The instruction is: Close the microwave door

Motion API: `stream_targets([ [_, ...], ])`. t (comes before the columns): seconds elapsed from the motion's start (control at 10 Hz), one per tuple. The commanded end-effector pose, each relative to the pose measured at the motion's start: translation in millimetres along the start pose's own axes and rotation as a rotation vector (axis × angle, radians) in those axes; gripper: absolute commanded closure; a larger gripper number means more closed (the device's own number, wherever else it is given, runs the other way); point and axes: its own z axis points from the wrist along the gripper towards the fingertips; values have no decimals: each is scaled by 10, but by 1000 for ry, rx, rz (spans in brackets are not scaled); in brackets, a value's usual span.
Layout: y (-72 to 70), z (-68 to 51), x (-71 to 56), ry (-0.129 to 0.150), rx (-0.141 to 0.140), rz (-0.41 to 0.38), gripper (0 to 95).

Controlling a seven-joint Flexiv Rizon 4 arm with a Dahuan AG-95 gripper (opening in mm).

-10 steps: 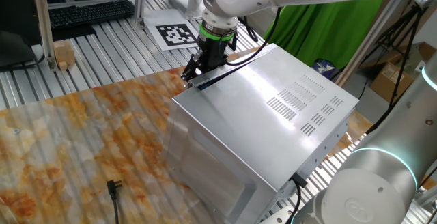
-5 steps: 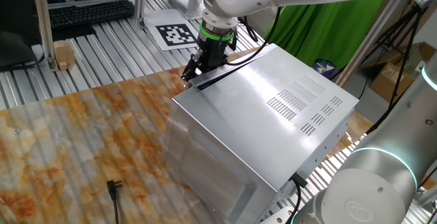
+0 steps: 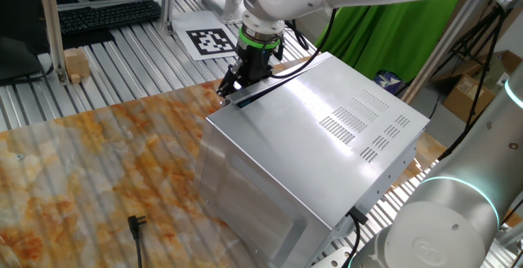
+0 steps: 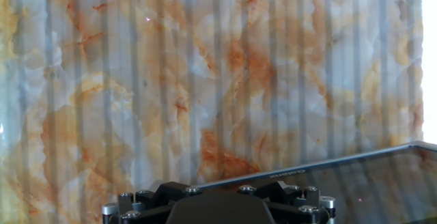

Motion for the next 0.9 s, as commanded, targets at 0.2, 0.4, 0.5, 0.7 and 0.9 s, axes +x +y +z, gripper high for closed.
stream_targets([
  [0.2, 0, 0, 1, -93, -26, 81, 950],
  [0.4, 0, 0, 1, -93, -26, 74, 950],
  [0.5, 1, 2, -2, -93, -26, 72, 950],
  [0.7, 0, 2, -2, -95, -24, 76, 950],
  [0.9, -1, -16, -2, -88, -18, 68, 950],
])
